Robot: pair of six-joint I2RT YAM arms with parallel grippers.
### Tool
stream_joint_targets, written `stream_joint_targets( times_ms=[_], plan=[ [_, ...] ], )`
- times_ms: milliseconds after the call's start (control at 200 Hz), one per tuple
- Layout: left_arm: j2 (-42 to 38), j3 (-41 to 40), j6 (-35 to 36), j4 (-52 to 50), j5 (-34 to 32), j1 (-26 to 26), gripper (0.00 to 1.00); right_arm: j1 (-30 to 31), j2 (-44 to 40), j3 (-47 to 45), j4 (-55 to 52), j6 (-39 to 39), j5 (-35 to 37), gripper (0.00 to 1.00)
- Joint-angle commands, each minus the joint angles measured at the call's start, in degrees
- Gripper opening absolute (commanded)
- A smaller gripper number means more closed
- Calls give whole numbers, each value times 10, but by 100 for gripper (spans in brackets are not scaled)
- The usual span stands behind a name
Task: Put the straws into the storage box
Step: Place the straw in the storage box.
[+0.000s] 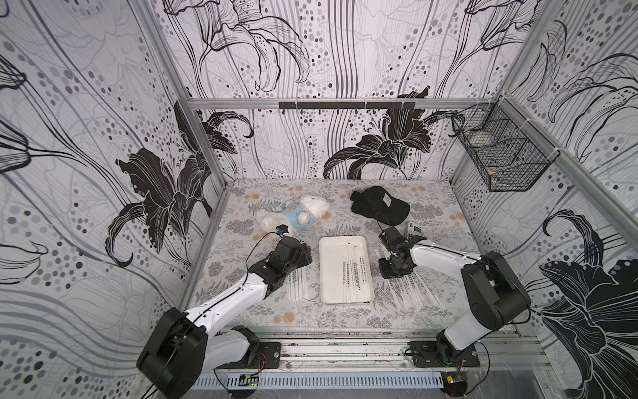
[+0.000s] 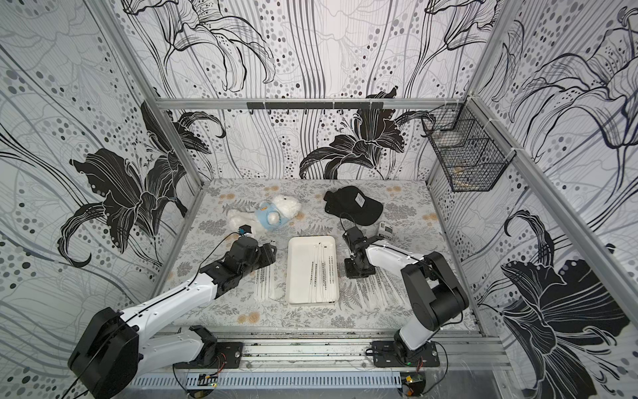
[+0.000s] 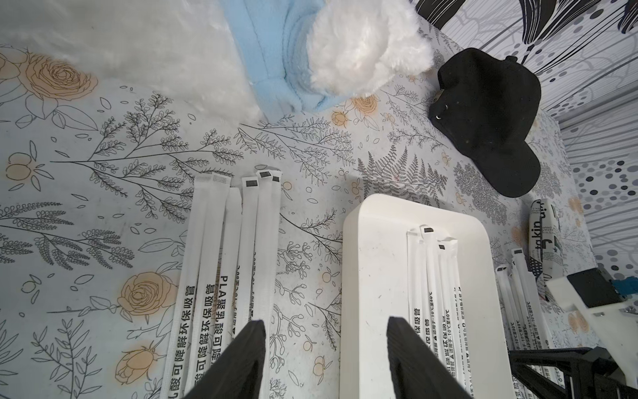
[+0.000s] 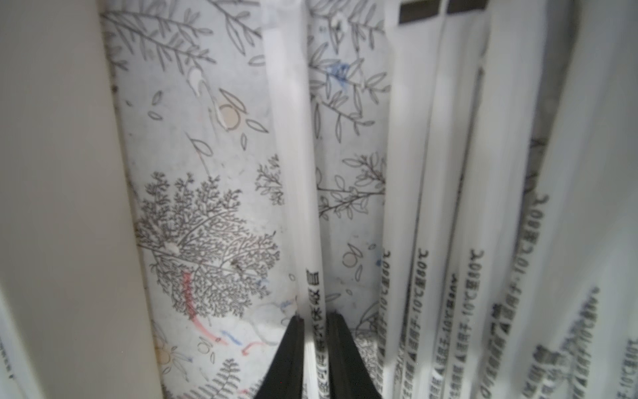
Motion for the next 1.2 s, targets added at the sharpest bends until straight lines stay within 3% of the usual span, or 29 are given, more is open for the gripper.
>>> stream_joint_targets(
  times_ms=[0,200,320,461,606,881,1192],
  plan=[
    [2,-5,0,20,3,3,61,-2,-12,-4,-11,0,11,11],
    [-6,2,3,4,-11,4,61,16,-87,70,-80,48,9,9],
    [-5,13,4,-6,-13,3,61,77,-89,132,-96,109,23,9],
    [-3,16,-5,-11,-12,3,60,167,-42,185,-33,213,72,10],
    [-14,0,-13,-1,-6,3,60,194,1,180,67,294,72,10],
    [-9,-9,-2,2,-6,3,60,229,75,166,103,327,49,9],
    [0,-13,-2,11,2,3,60,228,126,164,112,297,23,9]
  ],
)
